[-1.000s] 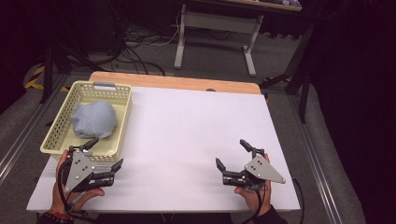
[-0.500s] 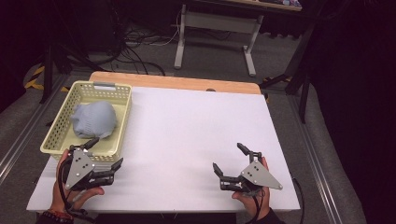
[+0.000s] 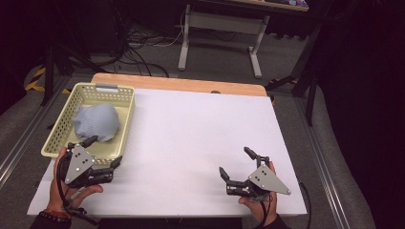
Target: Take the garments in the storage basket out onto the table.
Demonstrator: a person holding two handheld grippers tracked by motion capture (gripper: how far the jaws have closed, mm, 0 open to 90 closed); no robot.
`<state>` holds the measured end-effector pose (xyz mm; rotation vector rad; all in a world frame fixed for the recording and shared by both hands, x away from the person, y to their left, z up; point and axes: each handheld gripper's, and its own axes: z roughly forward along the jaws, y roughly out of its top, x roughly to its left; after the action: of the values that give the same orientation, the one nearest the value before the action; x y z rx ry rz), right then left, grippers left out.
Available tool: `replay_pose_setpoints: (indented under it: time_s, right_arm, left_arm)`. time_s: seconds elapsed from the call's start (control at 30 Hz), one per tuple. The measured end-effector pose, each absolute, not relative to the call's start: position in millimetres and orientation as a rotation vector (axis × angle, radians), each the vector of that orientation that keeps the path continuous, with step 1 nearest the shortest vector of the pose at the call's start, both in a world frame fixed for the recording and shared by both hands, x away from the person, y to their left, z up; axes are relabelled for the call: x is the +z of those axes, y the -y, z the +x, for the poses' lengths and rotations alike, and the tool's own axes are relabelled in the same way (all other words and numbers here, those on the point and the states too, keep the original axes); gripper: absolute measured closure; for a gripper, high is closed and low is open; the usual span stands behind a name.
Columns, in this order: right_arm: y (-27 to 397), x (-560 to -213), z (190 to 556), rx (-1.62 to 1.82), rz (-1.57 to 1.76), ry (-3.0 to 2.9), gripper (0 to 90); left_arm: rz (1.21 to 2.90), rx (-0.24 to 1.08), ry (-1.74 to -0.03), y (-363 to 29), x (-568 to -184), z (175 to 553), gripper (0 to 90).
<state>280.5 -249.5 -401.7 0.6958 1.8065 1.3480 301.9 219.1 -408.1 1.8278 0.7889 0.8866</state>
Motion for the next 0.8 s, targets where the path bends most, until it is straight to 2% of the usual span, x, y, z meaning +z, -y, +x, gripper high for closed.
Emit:
replay_pose_setpoints:
  time_s: [0.1,0.33,0.47,0.57,0.73,0.8]
  right_arm:
    - [249,-405,284,1.352,0.718,-1.824,4.0]
    - [244,-412,289,1.34,0.733,-1.88,4.0]
    - [241,-415,290,1.331,0.73,-1.908,4.0]
    - [241,-417,291,1.333,0.733,-1.92,4.0]
    - [240,-421,292,1.325,0.736,-1.944,4.1]
    - [239,-422,292,1.321,0.728,-1.949,4.2]
  left_arm:
    - [1.857,0.922,-0.83,-227,-400,309,8.5]
    - [1.959,0.871,-0.93,-249,-371,356,7.0]
    - [2.087,0.71,-1.04,-258,-371,405,4.7]
    - [2.173,0.652,-1.087,-257,-375,432,5.1]
    - [2.22,0.608,-1.209,-259,-387,468,2.7]
    - [2.207,0.542,-1.268,-263,-394,478,0.8]
